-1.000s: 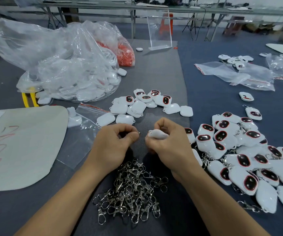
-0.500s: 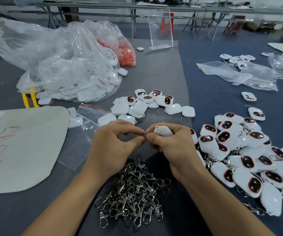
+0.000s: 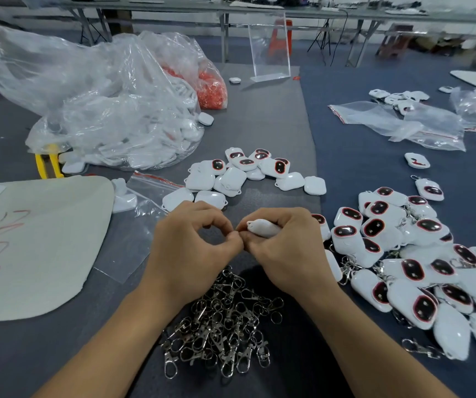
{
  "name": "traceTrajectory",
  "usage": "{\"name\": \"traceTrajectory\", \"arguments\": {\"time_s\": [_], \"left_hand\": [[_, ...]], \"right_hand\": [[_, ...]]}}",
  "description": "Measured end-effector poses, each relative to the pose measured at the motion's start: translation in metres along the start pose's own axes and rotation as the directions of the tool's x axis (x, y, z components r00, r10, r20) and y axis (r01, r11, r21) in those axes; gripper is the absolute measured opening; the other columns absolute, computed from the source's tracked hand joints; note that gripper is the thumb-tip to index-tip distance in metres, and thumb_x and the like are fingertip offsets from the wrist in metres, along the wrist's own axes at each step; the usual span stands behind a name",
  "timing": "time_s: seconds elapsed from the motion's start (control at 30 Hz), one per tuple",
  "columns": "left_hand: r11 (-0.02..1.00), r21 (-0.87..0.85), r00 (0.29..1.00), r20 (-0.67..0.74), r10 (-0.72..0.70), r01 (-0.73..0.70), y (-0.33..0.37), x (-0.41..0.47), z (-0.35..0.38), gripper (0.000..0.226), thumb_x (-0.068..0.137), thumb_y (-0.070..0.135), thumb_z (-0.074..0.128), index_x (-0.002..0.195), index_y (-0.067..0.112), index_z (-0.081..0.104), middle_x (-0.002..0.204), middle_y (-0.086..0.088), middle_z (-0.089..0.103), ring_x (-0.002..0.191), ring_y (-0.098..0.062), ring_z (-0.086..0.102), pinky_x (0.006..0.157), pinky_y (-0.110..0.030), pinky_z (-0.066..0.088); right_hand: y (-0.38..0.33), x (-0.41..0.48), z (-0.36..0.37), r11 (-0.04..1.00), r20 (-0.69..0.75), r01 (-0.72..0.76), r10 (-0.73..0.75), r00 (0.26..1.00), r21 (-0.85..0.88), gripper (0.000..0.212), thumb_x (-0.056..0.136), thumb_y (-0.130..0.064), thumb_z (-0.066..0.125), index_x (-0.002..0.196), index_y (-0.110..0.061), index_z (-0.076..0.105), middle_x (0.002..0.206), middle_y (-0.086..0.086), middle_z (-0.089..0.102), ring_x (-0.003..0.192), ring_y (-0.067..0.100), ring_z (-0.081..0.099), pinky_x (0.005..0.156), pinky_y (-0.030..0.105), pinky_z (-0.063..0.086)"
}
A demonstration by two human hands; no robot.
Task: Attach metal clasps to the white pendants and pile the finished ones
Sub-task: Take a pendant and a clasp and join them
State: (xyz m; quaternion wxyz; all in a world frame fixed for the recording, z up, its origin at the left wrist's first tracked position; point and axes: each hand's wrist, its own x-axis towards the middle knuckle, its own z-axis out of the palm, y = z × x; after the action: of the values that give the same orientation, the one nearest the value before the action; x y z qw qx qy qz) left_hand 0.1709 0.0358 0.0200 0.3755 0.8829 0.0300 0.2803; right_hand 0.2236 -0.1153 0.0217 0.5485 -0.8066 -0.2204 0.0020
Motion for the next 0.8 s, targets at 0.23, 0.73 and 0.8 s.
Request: {"name": "traceTrajectory", "arguments": {"time_s": [0.23,0.73,0.8], "left_hand": [[0.996,-0.080,0.999,0.006,-0.041,0.041,-0.0052,0.0012,-0.0011,0.013,0.069,0.021,0.082,0.070,0.033,0.077,0.087,0.021,0.070,0.087,-0.009,0.066,0.076,-0.013,0.045],[0.848,-0.436,0.945,0.258,-0.202,0.301,-0.0056,0.0081,-0.0022,0.012,0.064,0.009,0.081,0.066,0.021,0.079,0.077,0.001,0.074,0.062,-0.003,0.054,0.057,-0.013,0.039],[0.853,-0.433,0.948,0.251,-0.195,0.291,-0.0049,0.0078,-0.0016,0.009,0.063,0.013,0.078,0.066,0.022,0.079,0.077,-0.003,0.073,0.063,-0.006,0.054,0.057,-0.014,0.038]], "right_hand": [[-0.0007,0.0004,-0.0022,0.999,-0.030,0.040,-0.040,0.999,-0.018,0.020,0.080,-0.006,0.079,0.074,-0.025,0.078,0.069,-0.017,0.073,0.070,0.003,0.070,0.063,0.014,0.051],[0.0068,0.0077,-0.0018,0.948,0.071,-0.101,0.084,0.994,0.303,0.018,0.075,0.002,0.073,0.068,-0.015,0.074,0.061,0.000,0.068,0.058,0.010,0.058,0.058,0.029,0.048],[0.0079,0.0081,-0.0026,0.926,0.099,-0.141,0.112,0.989,0.352,0.022,0.076,0.005,0.073,0.066,-0.015,0.074,0.061,0.002,0.066,0.056,0.011,0.056,0.055,0.025,0.046]]}}
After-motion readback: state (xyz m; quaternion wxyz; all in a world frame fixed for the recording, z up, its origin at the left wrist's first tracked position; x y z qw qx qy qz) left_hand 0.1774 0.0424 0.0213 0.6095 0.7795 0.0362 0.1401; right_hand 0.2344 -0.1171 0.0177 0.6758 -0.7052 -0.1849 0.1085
